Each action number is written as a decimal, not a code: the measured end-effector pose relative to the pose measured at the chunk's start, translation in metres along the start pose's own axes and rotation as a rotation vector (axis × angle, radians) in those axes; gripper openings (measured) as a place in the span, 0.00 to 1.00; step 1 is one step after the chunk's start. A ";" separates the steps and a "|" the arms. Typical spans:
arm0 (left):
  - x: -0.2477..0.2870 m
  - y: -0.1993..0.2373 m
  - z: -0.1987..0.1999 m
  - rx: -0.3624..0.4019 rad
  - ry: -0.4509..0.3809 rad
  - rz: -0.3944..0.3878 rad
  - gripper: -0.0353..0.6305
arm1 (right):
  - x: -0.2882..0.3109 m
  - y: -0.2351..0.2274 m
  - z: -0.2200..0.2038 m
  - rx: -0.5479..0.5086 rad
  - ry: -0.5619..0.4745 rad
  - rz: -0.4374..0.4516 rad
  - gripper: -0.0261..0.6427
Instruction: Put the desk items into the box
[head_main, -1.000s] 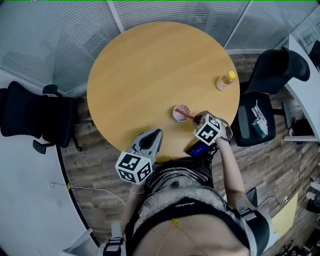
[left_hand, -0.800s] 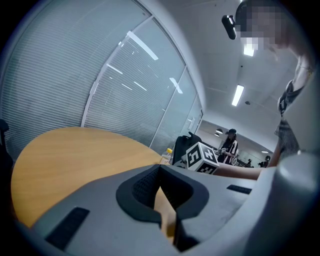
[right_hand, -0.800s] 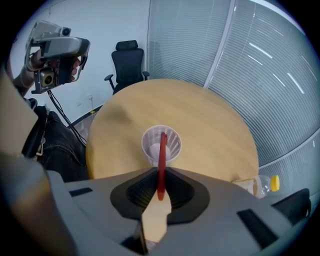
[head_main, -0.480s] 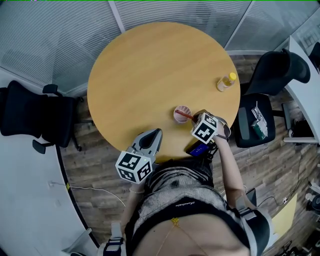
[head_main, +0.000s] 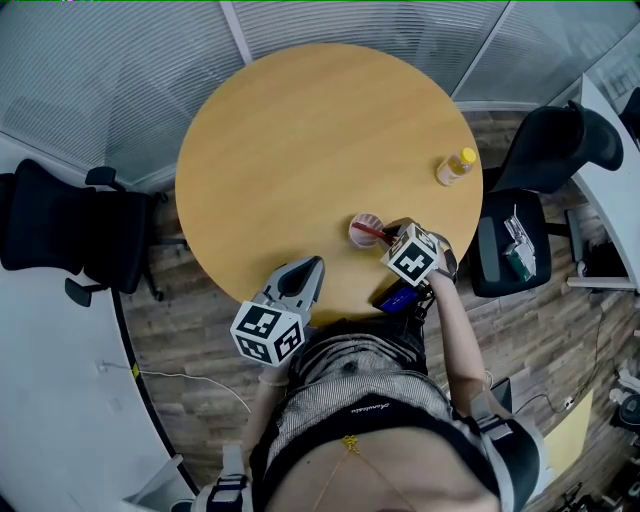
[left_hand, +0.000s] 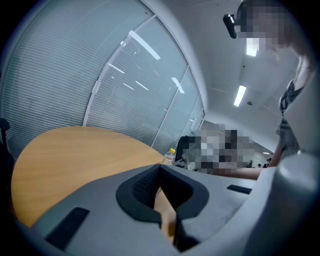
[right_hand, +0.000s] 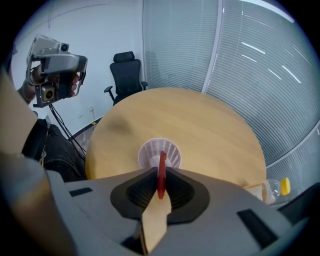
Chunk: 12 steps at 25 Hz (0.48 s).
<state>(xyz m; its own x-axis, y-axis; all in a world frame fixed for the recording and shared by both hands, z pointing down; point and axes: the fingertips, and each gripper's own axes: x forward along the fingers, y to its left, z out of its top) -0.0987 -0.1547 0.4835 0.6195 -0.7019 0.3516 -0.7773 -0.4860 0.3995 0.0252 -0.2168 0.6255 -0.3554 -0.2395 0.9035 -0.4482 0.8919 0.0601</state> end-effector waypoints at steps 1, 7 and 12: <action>0.000 0.000 0.000 -0.001 0.001 0.000 0.08 | 0.002 0.000 0.001 -0.001 -0.004 -0.004 0.13; 0.001 0.001 -0.003 -0.007 0.011 0.002 0.08 | 0.015 -0.001 0.006 0.005 -0.023 -0.005 0.13; 0.002 -0.001 -0.004 -0.007 0.013 0.002 0.08 | 0.020 -0.002 0.007 -0.010 -0.021 -0.015 0.13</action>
<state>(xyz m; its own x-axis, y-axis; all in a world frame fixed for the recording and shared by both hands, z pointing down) -0.0962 -0.1532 0.4868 0.6189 -0.6962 0.3636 -0.7781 -0.4803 0.4048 0.0130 -0.2256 0.6400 -0.3662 -0.2608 0.8933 -0.4452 0.8920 0.0779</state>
